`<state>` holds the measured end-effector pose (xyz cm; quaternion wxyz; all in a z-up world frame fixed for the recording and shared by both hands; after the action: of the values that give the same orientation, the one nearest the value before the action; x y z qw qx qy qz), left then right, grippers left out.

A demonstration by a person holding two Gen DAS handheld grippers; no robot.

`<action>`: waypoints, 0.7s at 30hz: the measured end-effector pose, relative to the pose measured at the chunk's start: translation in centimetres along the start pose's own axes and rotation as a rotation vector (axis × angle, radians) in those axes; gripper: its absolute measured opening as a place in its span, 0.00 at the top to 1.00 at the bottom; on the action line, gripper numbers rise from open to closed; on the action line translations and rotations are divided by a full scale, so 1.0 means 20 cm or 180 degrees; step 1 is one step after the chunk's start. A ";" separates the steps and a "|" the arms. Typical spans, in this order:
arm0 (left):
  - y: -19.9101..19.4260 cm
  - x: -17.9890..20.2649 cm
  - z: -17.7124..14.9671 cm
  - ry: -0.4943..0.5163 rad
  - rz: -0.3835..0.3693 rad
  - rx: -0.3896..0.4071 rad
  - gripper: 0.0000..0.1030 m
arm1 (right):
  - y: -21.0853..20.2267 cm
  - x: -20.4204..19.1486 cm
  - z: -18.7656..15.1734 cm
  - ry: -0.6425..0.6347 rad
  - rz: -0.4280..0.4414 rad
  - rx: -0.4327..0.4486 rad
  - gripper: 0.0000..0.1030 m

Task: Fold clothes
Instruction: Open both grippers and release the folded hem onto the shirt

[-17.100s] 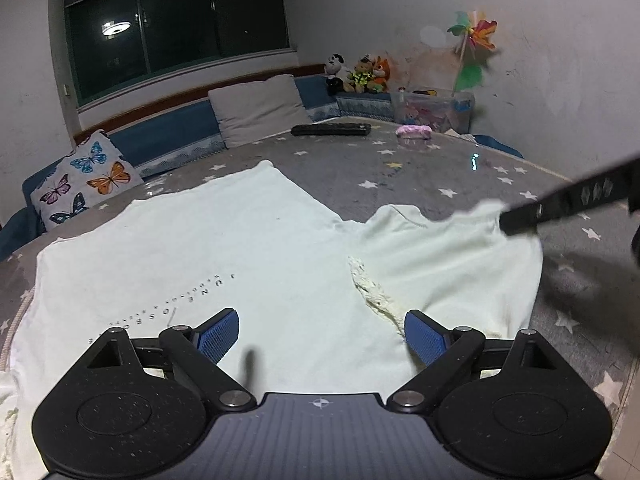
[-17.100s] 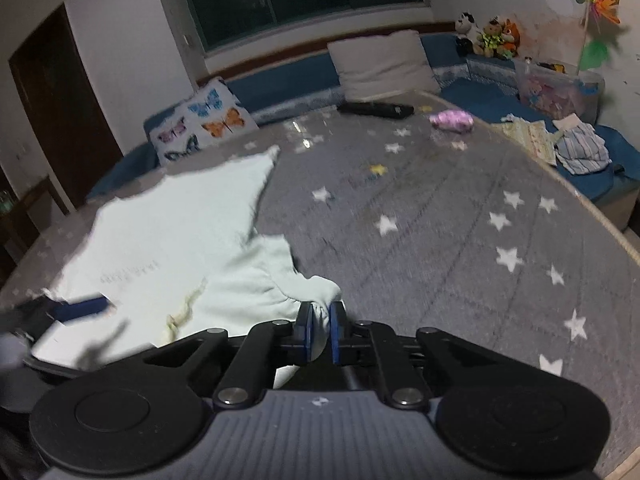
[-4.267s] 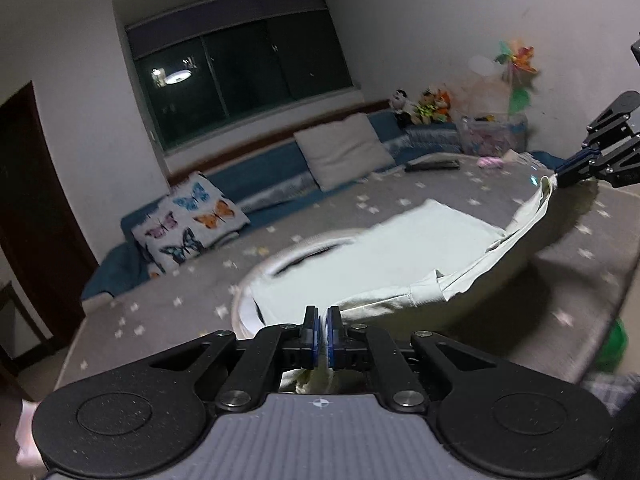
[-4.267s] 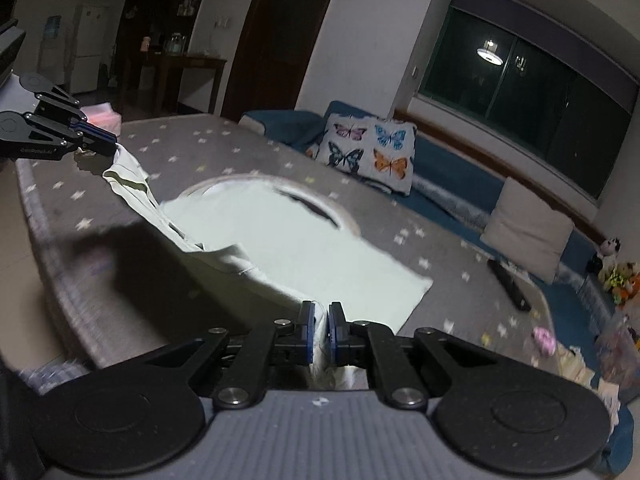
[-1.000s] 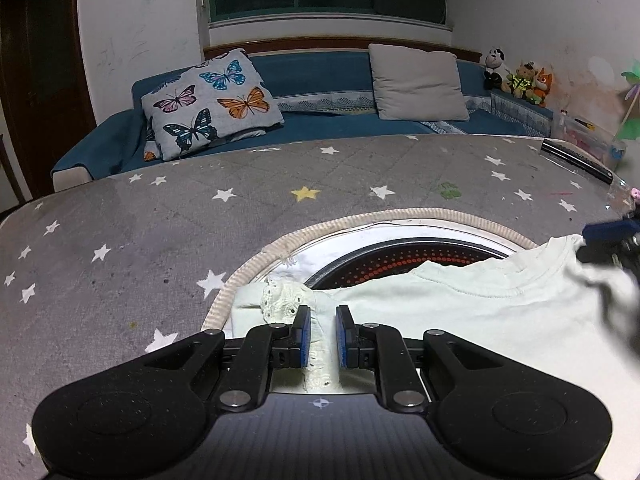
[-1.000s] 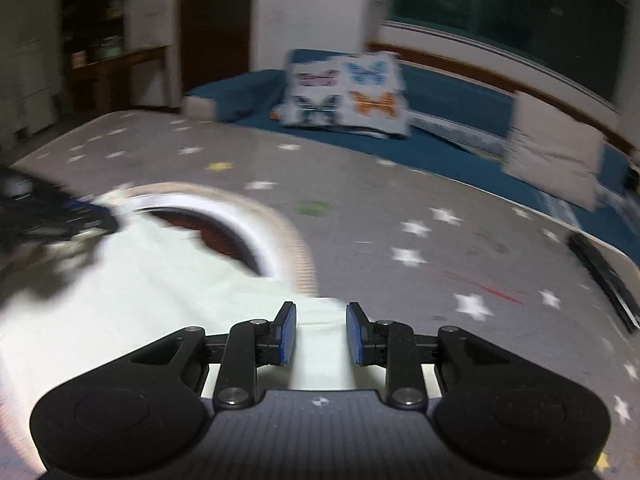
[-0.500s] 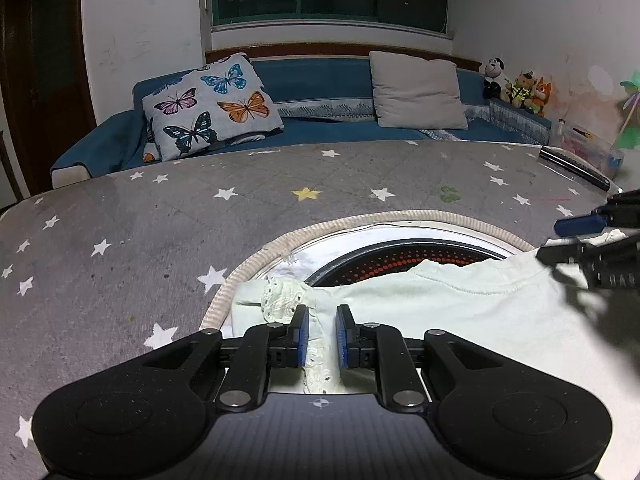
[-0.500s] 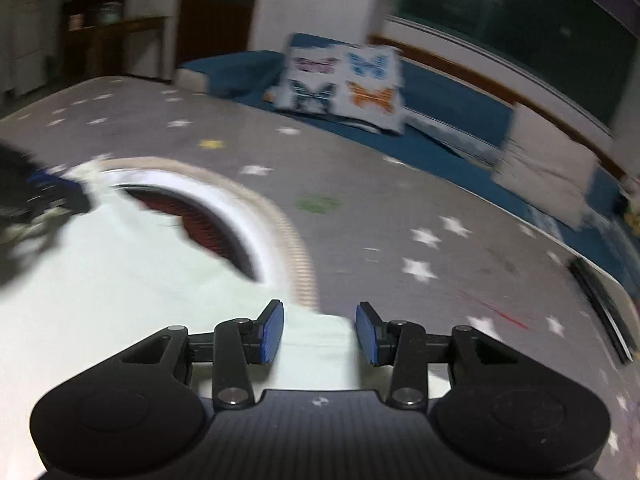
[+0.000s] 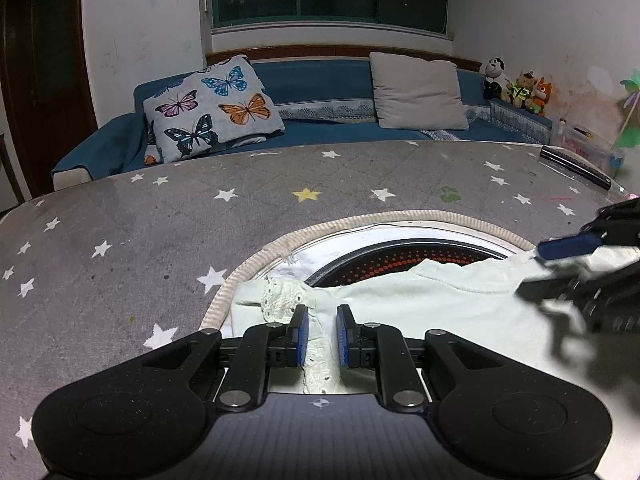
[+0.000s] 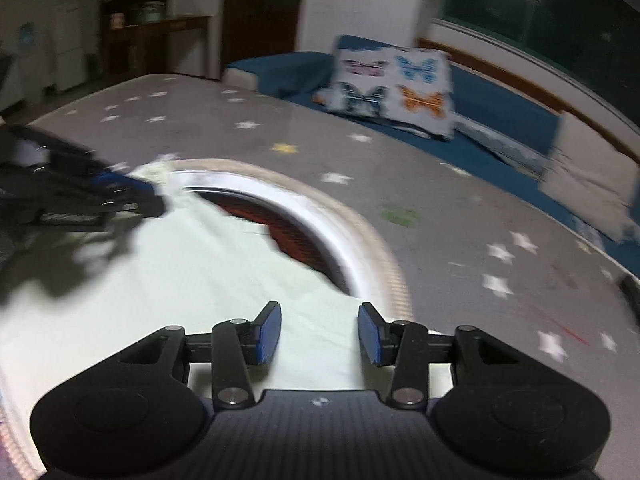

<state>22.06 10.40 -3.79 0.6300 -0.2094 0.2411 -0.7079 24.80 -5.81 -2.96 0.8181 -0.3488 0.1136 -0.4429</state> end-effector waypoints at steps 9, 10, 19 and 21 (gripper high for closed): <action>0.00 0.01 0.00 0.0011 -0.0005 0.0006 0.76 | -0.32 0.24 -0.21 0.0473 0.0022 -0.0045 0.59; 0.00 0.01 0.00 0.0011 -0.0004 0.0005 0.76 | -0.34 0.26 -0.26 0.0553 -0.0005 -0.0070 0.59; -0.06 0.03 0.01 0.0054 0.0045 0.0051 0.67 | -0.61 0.42 -0.50 0.1122 -0.0228 0.0074 0.60; -0.12 0.06 0.00 0.0083 0.0008 0.0100 0.67 | -0.65 0.41 -0.49 0.1112 -0.0218 0.0151 0.60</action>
<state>20.05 9.52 -2.37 0.6309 -0.1899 0.2384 -0.7135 16.26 -21.71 -0.41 0.7784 -0.2507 0.2316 -0.5268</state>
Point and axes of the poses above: each gripper's, at about its wrist camera, not at the fingertips, and y roughly the way its jaws point, x to its right, z to its top, the point moved 4 cm from there along y, roughly the way its jaws point, and after that the axes turned 2 degrees about x, right-handed, at the moved point
